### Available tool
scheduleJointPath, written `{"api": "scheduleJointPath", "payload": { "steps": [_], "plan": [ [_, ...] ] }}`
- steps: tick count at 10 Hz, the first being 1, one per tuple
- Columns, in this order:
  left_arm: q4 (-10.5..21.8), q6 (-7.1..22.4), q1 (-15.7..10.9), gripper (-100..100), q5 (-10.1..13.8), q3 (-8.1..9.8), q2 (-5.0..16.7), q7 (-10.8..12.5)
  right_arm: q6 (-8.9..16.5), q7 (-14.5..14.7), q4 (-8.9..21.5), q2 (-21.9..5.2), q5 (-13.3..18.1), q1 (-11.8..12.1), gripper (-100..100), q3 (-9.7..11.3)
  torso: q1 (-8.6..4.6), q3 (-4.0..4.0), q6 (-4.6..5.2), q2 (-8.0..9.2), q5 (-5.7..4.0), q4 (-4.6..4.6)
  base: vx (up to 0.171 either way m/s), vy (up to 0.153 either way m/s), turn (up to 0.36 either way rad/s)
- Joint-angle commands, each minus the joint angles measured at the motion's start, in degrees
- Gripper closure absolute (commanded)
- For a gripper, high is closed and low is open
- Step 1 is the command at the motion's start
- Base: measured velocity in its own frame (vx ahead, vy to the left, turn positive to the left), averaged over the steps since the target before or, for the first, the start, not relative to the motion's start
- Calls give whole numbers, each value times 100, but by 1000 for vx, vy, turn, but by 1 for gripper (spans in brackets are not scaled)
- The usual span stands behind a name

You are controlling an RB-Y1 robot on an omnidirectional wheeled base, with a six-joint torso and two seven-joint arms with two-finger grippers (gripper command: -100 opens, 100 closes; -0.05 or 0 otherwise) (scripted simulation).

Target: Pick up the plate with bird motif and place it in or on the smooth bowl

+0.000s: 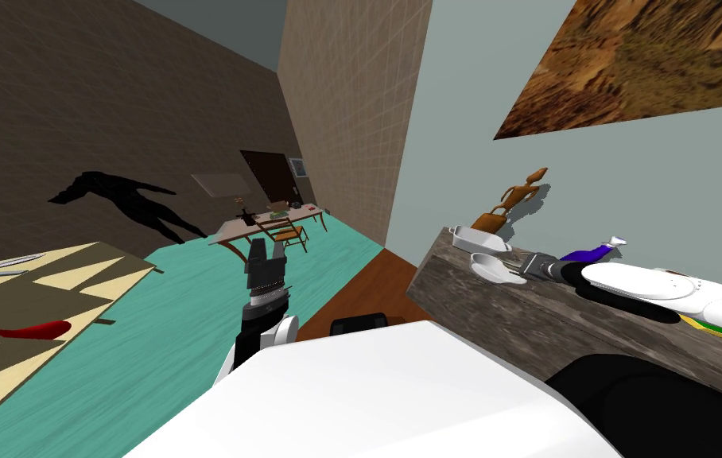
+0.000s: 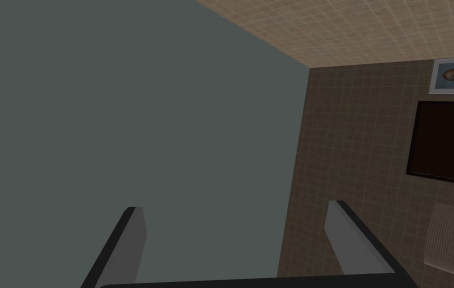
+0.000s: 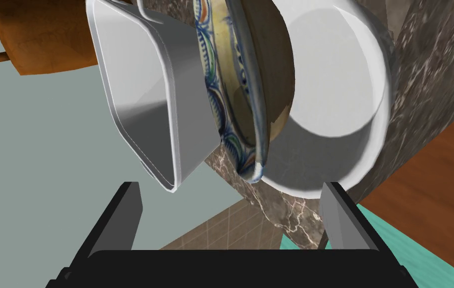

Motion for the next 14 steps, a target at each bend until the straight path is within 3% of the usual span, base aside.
{"api": "scheduleJointPath", "payload": {
  "steps": [1,2,3,4,6,7,9,11,14],
  "plan": [
    [0,0,0,0,0,0,0,0,0,0,0,0,0,0,0,0,0,0,0,0,0,0,0,0,0],
    [0,0,0,0,0,0,0,0,-87,82,-212,-29,23,27,-100,-148,0,0,0,0,0,0,76,-25,-329],
    [0,0,2,0,0,1,0,0,-173,164,-423,-57,46,53,-100,-296,-6,-8,10,-16,0,-2,181,-34,-424],
    [0,0,3,0,0,1,1,0,-173,164,-423,-57,46,53,-100,-296,-8,-27,5,-49,-1,-10,155,-26,-236],
    [0,-1,3,0,0,1,1,0,-347,328,-822,-114,93,106,-100,-591,-6,-34,8,-60,-2,-13,205,-21,-432],
    [0,-1,3,0,0,1,1,0,-347,328,-837,-114,93,106,-100,-591,-12,-43,2,-74,-3,-17,146,-26,-182],
    [0,0,3,0,0,2,1,0,-520,491,-1238,-171,139,159,-100,-887,-21,-30,4,-50,-5,-12,166,-35,-428],
    [0,0,1,0,0,1,1,0,-520,491,-1270,-171,139,159,-100,-887,-11,-36,-7,-59,-3,-16,111,9,-89],
    [0,0,2,0,0,1,1,0,-781,737,-1823,-257,209,239,-100,-1330,-9,-25,3,-44,-3,-10,154,2,-405]
  ]
}}
